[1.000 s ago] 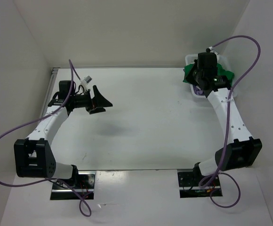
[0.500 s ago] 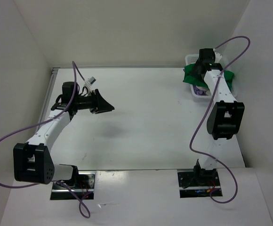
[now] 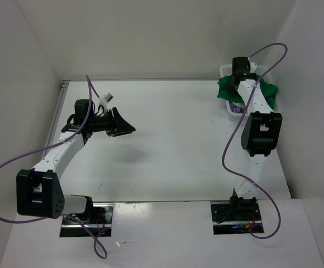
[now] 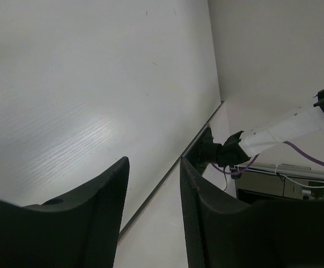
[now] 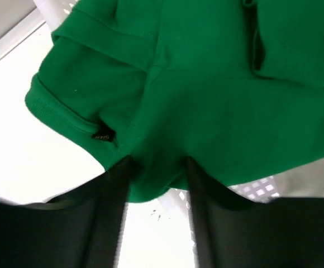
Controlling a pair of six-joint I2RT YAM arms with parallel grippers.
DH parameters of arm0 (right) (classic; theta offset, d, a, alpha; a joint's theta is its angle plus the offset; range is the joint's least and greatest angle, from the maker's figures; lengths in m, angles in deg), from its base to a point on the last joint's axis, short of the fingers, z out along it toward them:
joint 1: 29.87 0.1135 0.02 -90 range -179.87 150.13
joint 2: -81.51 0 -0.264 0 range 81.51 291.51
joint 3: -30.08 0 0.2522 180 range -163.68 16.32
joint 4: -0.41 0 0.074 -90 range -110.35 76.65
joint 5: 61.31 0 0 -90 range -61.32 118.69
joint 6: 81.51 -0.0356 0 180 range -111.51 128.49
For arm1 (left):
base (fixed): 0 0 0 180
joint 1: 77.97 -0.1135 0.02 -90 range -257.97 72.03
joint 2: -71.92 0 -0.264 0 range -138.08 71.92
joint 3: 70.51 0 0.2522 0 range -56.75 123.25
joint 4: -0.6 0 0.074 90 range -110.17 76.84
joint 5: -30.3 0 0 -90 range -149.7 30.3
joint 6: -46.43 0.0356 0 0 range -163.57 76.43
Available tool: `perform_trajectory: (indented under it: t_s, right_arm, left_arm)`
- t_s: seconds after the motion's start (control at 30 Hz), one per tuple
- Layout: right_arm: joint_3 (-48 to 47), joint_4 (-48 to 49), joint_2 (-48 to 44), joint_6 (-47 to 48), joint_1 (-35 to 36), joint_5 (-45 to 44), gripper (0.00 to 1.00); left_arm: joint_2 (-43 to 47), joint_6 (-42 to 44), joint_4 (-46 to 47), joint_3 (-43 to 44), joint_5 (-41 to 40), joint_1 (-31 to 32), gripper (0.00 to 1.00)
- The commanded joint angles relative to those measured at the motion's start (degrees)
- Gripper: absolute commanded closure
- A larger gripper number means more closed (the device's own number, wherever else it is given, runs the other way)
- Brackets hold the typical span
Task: Fold and stack the t-shirts
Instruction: Grab crumpled tshirt from bin with the right arm
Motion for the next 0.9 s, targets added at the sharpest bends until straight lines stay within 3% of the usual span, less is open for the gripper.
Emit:
perform_trajectory:
  t_s: [0.0,0.07,0.1,0.2,0.4,0.63,0.8,0.87]
  right_arm:
    - [-3.3,2.0,0.5,0.2,-0.4,0.3,0.55]
    - [-4.3,2.6,0.5,0.2,-0.4,1.4,0.63]
    - [-4.9,3.1,1.1,0.2,-0.4,1.4,0.85]
    - [-4.9,4.4,-1.8,0.2,-0.4,1.4,0.99]
    - [-0.3,9.0,-15.9,0.8,-0.4,4.7,1.00]
    - [-1.5,5.8,-20.5,0.9,0.5,10.6,1.00]
    - [-22.3,0.8,-22.4,-0.1,8.0,17.3,1.00]
    - [-27.2,2.3,-24.1,-3.3,9.3,24.9,1.00]
  left_arm:
    - [0.7,0.5,2.2,0.4,-0.8,0.0,0.51]
    - [0.7,0.5,2.2,0.4,-1.4,0.0,0.51]
    - [0.7,0.0,2.2,0.4,-1.4,0.0,0.52]
    - [1.2,0.0,2.2,0.4,-2.0,0.0,0.52]
    - [2.3,-1.7,3.5,0.4,-3.0,0.0,0.53]
    - [1.0,-1.8,2.4,4.8,-3.6,0.0,0.53]
    - [-0.6,-6.4,4.4,7.7,-7.1,0.0,0.52]
    - [-0.6,-9.1,5.9,7.7,-9.2,0.0,0.51]
